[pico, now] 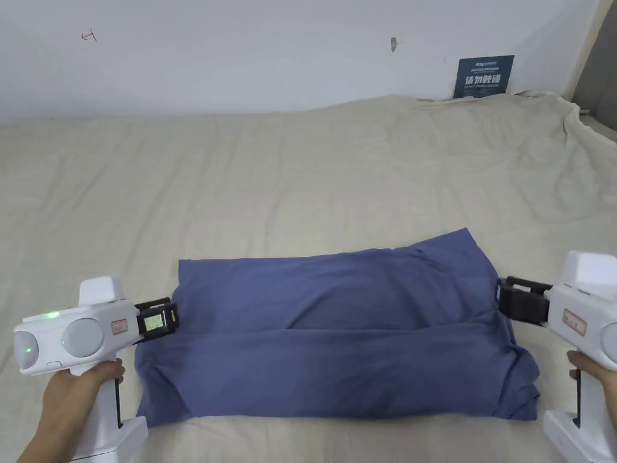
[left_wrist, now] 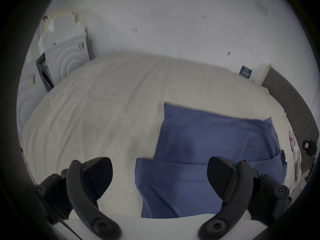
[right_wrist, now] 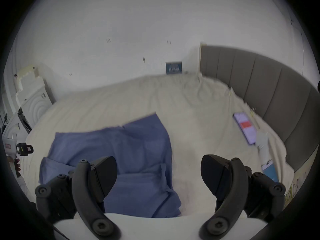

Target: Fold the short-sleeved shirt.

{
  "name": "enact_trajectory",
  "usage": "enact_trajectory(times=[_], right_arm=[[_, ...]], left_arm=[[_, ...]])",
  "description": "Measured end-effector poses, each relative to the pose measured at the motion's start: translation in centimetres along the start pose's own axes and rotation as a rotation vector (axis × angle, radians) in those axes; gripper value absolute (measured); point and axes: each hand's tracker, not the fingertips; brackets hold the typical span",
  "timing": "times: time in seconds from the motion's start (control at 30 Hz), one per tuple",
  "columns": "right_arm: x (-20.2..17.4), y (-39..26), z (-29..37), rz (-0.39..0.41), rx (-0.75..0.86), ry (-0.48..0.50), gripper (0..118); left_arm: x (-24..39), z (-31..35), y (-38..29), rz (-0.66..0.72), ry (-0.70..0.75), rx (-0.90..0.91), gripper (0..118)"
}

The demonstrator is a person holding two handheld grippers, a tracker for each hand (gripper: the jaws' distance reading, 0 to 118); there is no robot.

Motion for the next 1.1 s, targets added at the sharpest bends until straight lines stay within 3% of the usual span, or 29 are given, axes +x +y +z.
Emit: enact_trajectory(times=[0.2, 0.37, 0.47, 0.57, 0.6, 0.67, 1.0, 1.07, 1.1], right_arm=[[-0.3, 1.1, 7.7, 0.034, 0.212, 0.005, 100], [-0.8, -0.1, 11.6, 0.060, 0.281, -0.011, 97], [-0.9, -1.0, 12.7, 0.082, 0.292, 0.003, 77], [-1.2, -1.9, 13.4, 0.092, 0.312, -0.006, 29], [-1.2, -2.2, 13.5, 0.094, 0.322, -0.007, 1], [-0.7, -2.6, 13.7, 0.099, 0.334, 0.001, 0], [-1.0, -2.5, 13.0, 0.073, 0.311, 0.015, 0], [-0.9, -2.6, 12.7, 0.071, 0.306, 0.013, 0], [-1.2, -2.6, 12.6, 0.070, 0.301, 0.015, 0]], left_arm=[[1.7, 8.1, 0.1, -0.057, -0.056, 0.175, 112], [3.6, 13.2, -1.8, -0.072, -0.057, 0.294, 108], [4.1, 14.6, -3.5, -0.103, -0.043, 0.348, 80], [3.4, 14.2, -4.8, -0.103, -0.044, 0.363, 35], [3.3, 14.3, -5.2, -0.102, -0.067, 0.354, 16], [3.1, 14.0, -5.9, -0.083, -0.071, 0.349, 0], [1.0, 10.4, -5.9, -0.004, -0.031, 0.096, 0], [0.5, 9.0, -5.7, 0.016, -0.038, 0.002, 10], [0.1, 8.1, -5.8, 0.044, -0.041, -0.038, 21]])
